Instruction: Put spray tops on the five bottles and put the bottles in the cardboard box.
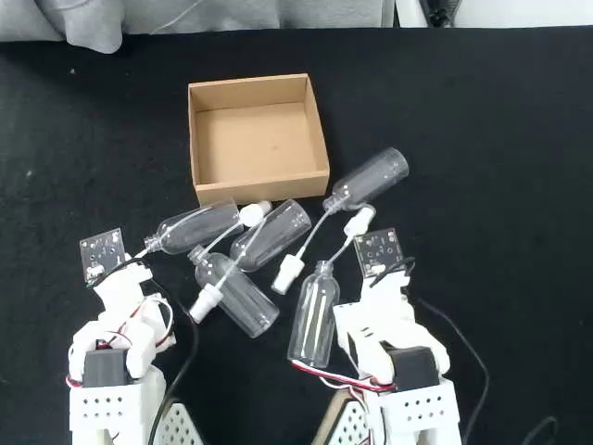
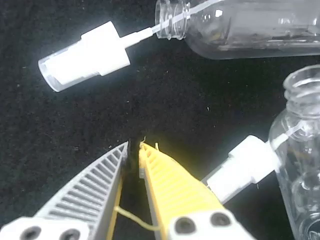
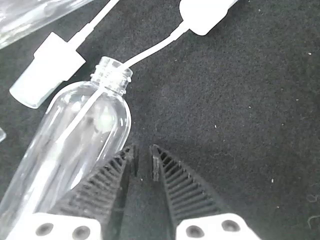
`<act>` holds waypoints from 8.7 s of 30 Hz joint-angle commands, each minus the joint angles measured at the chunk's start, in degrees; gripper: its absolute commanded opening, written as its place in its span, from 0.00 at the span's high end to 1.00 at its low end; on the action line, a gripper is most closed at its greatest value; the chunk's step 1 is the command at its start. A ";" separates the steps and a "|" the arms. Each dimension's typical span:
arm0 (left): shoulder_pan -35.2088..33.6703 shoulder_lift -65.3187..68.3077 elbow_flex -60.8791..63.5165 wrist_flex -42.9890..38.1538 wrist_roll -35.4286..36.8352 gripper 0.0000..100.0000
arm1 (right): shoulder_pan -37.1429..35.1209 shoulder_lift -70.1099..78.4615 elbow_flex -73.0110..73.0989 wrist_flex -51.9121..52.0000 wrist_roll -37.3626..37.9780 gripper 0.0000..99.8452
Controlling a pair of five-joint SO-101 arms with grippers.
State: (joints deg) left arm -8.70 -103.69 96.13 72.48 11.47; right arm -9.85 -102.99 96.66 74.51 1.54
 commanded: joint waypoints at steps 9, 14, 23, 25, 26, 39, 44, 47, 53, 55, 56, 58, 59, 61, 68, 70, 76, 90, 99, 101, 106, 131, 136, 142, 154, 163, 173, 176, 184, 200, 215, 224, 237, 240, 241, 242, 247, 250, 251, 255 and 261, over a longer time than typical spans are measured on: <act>0.22 -0.79 1.27 0.26 -0.18 0.97 | 1.23 -5.58 -0.31 0.35 0.35 0.99; 0.22 -0.79 1.27 0.26 -0.18 0.97 | 1.23 -5.58 -0.31 0.35 0.35 0.99; 0.22 -0.79 1.27 0.26 -0.18 0.97 | 1.23 -5.58 -0.31 0.35 0.35 0.99; 0.22 -0.79 1.27 0.26 -0.18 0.97 | 1.23 -5.58 -0.31 0.35 0.35 0.99; 0.22 -0.79 1.27 0.26 -0.18 0.97 | 1.23 -5.58 -0.31 0.35 0.35 0.99; 0.22 -0.79 1.27 0.26 -0.18 0.97 | 1.23 -5.58 -0.31 0.35 0.35 0.99; 0.22 -0.79 1.27 0.26 -0.18 0.97 | 1.23 -5.58 -0.31 0.35 0.35 0.99; 0.22 -0.79 1.27 0.26 -0.18 0.97 | 1.23 -5.58 -0.31 0.35 0.35 0.99; 0.22 -0.79 1.27 0.26 -0.18 0.97 | 1.23 -5.58 -0.31 0.35 0.35 0.99; 0.22 -0.79 1.27 0.26 -0.18 0.97 | 1.23 -5.58 -0.31 0.35 0.35 0.99; 0.22 -0.79 1.27 0.26 -0.18 0.97 | 1.23 -5.58 -0.31 0.35 0.35 0.99; 0.22 -0.79 1.27 0.26 -0.18 0.97 | 1.23 -5.58 -0.31 0.35 0.35 0.99; 0.22 -0.79 1.27 0.26 -0.18 0.97 | 1.23 -5.58 -0.31 0.35 0.35 0.99; 0.22 -0.79 1.27 0.26 -0.18 0.97 | 1.23 -5.58 -0.31 0.35 0.35 0.99; 0.22 -0.79 1.27 0.26 -0.18 0.97 | 1.23 -5.58 -0.31 0.35 0.35 0.99; 0.22 -0.79 1.27 0.26 -0.18 0.97 | 1.23 -5.58 -0.31 0.35 0.35 0.99; 0.22 -0.79 1.27 0.26 -0.18 0.97 | 1.23 -5.58 -0.31 0.35 0.35 0.99; 0.22 -0.79 1.27 0.26 -0.18 0.97 | 0.88 -5.58 -0.22 0.35 0.35 0.99; 0.22 -0.79 1.27 0.26 -0.18 0.97 | 1.32 -5.58 -0.31 0.09 0.35 0.99; 0.22 -0.79 1.27 0.26 -0.18 0.97 | 1.32 -5.58 -0.31 -0.09 0.35 0.99; 0.22 -0.79 1.27 0.26 -0.18 0.97 | 1.32 -5.58 -0.48 -0.18 0.35 0.99; 0.22 -0.79 1.27 0.26 -0.18 0.97 | 9.14 -5.41 -6.73 -12.13 25.76 0.98; 0.22 -0.79 1.27 0.26 -0.18 0.97 | 9.14 -5.32 -13.23 -8.18 25.67 0.95; 0.22 -0.79 1.27 0.26 -0.18 0.97 | 9.14 -5.14 -20.70 -6.77 25.67 0.94; 0.22 -0.79 1.27 0.26 -0.18 0.97 | 8.79 -3.65 -30.20 -3.34 25.67 0.89; 0.22 -0.79 1.27 0.26 -0.18 0.97 | 8.79 15.25 -42.15 -3.43 22.51 0.89; 0.22 -0.79 1.27 0.26 -0.18 0.97 | 8.79 33.63 -49.10 -2.29 22.51 0.88; 0.22 -0.79 1.27 0.26 -0.18 0.97 | 8.79 38.11 -51.65 -0.70 22.42 0.81; 0.22 -0.79 1.27 0.26 -0.18 0.97 | 8.97 50.59 -59.65 0.97 22.42 0.79; 0.22 -0.79 1.27 0.26 -0.18 0.97 | 8.97 77.41 -80.48 0.53 17.58 0.80; 0.22 -0.79 1.27 0.26 -0.18 0.97 | 9.14 94.37 -89.36 -10.73 14.77 0.80; 0.22 -0.79 1.27 0.26 -0.18 0.97 | 9.14 103.34 -94.20 -15.74 14.77 0.80; 0.22 -0.79 1.27 0.26 -0.18 0.97 | 9.14 114.68 -100.53 -20.92 14.86 0.80; 0.22 -0.79 1.27 0.26 -0.18 0.97 | 9.14 117.23 -102.20 -20.92 14.86 0.80; 0.22 -0.79 1.27 0.26 -0.18 0.97 | 9.23 118.02 -102.73 -20.92 14.86 0.80; 0.22 -0.79 1.27 0.26 -0.18 0.97 | 9.23 118.81 -103.16 -20.92 14.95 0.80; 0.22 -0.79 1.27 0.26 -0.18 0.97 | 10.55 122.68 -105.80 -20.92 15.21 0.80; 0.22 -0.79 1.27 0.26 -0.18 0.97 | 12.22 124.97 -107.03 -20.92 15.21 0.80; 0.22 -0.79 1.27 0.26 -0.18 0.97 | 12.75 125.58 -107.38 -20.84 15.30 0.80; 0.22 -0.79 1.27 0.26 -0.18 0.97 | 14.24 127.34 -107.65 -20.48 15.30 0.80; 0.22 -0.79 1.27 0.26 -0.18 0.97 | 14.68 128.22 -107.56 -18.37 15.38 0.80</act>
State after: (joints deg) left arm -8.70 -103.69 96.13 72.48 11.47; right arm 3.43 25.45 -7.25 55.16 16.66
